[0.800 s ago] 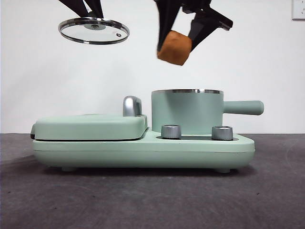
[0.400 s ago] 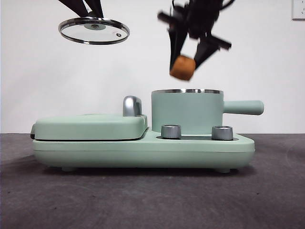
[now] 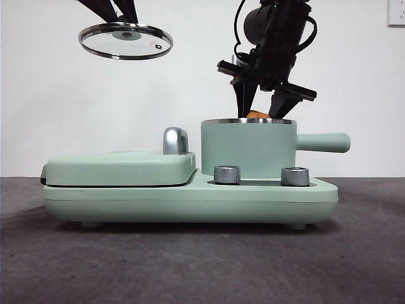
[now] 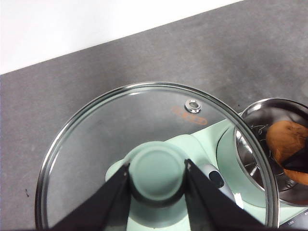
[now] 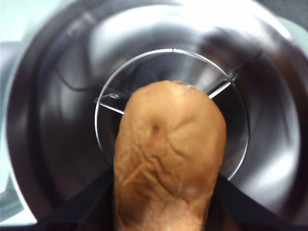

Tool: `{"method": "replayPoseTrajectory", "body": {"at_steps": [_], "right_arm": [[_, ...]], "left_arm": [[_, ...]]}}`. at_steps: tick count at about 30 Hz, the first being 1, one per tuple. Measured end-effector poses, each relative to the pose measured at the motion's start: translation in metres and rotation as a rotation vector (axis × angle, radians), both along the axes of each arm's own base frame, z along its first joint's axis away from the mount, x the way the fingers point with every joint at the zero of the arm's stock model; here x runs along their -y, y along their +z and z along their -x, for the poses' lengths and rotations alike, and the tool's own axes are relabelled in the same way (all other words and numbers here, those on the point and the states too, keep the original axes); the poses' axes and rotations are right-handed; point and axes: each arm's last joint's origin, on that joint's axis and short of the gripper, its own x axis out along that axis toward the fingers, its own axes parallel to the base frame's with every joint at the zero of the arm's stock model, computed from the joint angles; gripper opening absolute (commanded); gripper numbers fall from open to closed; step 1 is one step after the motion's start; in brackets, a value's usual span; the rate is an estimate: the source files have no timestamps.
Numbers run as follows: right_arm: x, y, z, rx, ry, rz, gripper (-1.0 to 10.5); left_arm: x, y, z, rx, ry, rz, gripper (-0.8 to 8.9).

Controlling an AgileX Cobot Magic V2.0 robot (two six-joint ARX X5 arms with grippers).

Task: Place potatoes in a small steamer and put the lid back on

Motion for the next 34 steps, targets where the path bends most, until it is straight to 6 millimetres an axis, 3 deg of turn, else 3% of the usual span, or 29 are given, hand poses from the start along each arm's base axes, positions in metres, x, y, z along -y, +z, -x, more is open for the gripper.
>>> {"method": "replayPoseTrajectory", "body": {"at_steps": [7,14,20,24,29,34], "right_arm": [[-0.002,-0.004,-0.001,-0.001,0.015,0.004,3.5],[-0.004,-0.002,-0.002,0.006,0.017,0.004,4.3],[-0.004,0.035,0.002,0.118,0.03,-0.036,4.3],[-0.001,0.068,0.02,0.2,0.044,-0.047,4.3],[0.01,0.11,0.062,0.314,0.057,-0.002,4.3],[0.027,0.126,0.112,0.32,0.084,0.016,4.3]], "left_arm": [[0.0,0.0,0.0,0.002,-0.001,0.001,0.15],[0.001,0.0,0.0,0.005,-0.003,0.002,0.14],[0.005,0.0,0.001,-0.005,-0.045,0.03,0.14],[0.006,0.0,0.002,-0.013,-0.055,0.033,0.15],[0.011,-0.001,0.004,-0.018,-0.066,0.031,0.14],[0.018,-0.001,0.007,-0.018,-0.088,0.031,0.14]]}}
